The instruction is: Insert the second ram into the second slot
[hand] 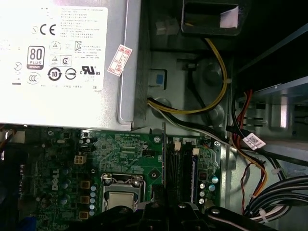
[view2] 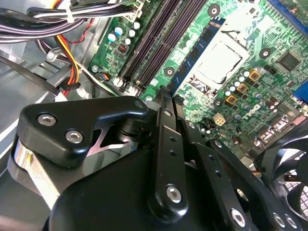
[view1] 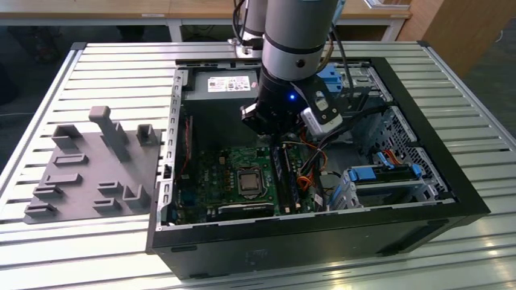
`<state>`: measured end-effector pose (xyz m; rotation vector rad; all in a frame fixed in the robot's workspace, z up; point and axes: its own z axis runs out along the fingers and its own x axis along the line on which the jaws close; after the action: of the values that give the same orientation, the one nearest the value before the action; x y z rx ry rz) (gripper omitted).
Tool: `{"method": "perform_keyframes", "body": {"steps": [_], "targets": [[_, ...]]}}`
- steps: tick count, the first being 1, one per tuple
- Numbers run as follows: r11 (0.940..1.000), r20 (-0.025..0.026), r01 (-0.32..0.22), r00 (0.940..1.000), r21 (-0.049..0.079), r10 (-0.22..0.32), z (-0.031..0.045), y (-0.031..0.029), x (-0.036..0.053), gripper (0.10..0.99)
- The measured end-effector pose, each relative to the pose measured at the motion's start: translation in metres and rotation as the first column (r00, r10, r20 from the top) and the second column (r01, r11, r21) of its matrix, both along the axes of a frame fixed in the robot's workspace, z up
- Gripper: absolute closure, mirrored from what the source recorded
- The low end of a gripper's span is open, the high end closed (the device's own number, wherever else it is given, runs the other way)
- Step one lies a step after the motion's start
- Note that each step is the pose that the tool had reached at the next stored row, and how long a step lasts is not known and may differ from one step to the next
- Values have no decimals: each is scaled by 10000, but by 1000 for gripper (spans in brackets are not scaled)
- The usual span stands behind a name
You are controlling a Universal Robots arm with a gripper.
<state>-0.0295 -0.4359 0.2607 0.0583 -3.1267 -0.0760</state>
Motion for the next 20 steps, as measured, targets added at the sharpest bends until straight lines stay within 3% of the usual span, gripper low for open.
{"method": "perform_keyframes", "body": {"steps": [9,20], "targets": [[10000,0,2,10000,-20,-2,-21,-6,-1,953],[9999,-6,128,9999,-27,-128,-40,-147,8,953]]}}
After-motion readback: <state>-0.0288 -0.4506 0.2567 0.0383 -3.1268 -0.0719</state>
